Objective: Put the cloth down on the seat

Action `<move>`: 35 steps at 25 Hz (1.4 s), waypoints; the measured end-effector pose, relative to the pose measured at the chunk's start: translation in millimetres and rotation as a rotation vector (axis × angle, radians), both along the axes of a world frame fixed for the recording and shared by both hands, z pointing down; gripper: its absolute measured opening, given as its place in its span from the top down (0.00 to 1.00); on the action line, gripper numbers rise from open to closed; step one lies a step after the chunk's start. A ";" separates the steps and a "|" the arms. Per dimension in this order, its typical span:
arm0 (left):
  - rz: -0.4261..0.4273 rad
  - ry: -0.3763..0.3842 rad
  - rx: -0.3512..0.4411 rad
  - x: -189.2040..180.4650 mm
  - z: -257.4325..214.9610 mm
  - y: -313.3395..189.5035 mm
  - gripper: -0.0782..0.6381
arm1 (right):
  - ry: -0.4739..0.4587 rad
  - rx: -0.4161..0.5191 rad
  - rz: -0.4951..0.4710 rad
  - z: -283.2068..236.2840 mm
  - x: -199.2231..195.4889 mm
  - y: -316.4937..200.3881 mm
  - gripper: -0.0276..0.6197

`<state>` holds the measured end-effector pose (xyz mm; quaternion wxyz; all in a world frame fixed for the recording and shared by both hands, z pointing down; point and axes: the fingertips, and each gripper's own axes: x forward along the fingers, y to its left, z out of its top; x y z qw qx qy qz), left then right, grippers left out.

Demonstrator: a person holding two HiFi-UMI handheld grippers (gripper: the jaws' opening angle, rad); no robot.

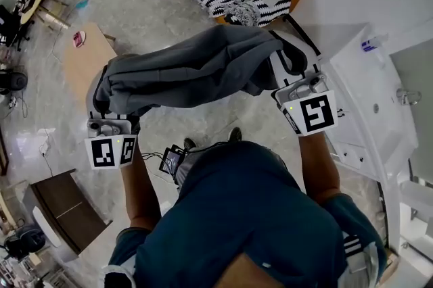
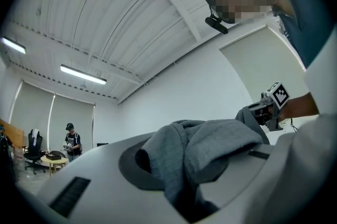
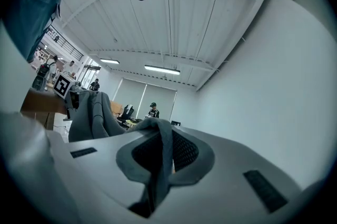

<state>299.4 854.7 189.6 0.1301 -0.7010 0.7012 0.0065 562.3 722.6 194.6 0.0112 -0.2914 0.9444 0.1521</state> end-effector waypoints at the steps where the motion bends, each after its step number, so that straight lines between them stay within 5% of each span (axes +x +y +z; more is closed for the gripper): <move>1: -0.004 0.004 0.003 4.1 1.1 -0.8 0.77 | 0.000 0.005 -0.003 -0.3 3.0 -0.5 0.92; 8: 0.021 0.011 0.000 10.5 -1.7 -18.0 0.77 | -0.013 0.015 0.000 -8.7 -0.3 -9.9 0.92; 26: 0.187 0.004 0.027 -90.8 -15.0 -59.0 0.77 | -0.023 0.026 0.157 -18.4 -91.9 -30.5 0.92; 35: 0.216 0.013 0.039 -109.0 -15.9 -71.7 0.77 | -0.017 0.040 0.172 -25.2 -113.2 -38.2 0.92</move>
